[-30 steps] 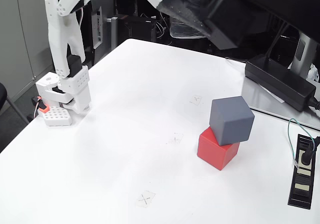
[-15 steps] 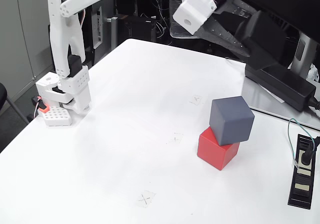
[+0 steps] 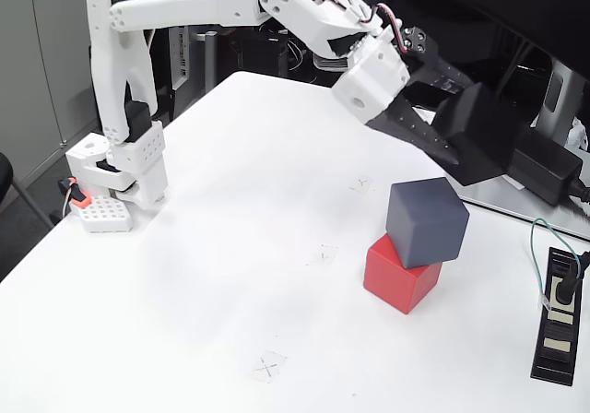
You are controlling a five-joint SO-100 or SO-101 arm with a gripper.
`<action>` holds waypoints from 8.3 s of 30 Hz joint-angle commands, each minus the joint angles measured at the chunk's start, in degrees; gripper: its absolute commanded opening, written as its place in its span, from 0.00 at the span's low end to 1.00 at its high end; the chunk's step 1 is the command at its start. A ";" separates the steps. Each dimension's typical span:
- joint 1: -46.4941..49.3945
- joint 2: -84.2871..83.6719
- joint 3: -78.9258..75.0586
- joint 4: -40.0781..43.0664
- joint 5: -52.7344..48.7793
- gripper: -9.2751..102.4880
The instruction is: Stack the three blocks in an ordered color.
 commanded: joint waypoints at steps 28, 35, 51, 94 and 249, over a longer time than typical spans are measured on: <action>9.32 14.24 34.10 -42.98 -11.43 0.27; 9.05 14.33 35.16 -46.58 -11.51 0.27; 4.22 20.39 56.16 -72.86 -18.46 0.27; 4.75 11.25 57.13 -75.32 -20.65 0.48; -8.61 90.62 87.19 -3.25 79.63 0.07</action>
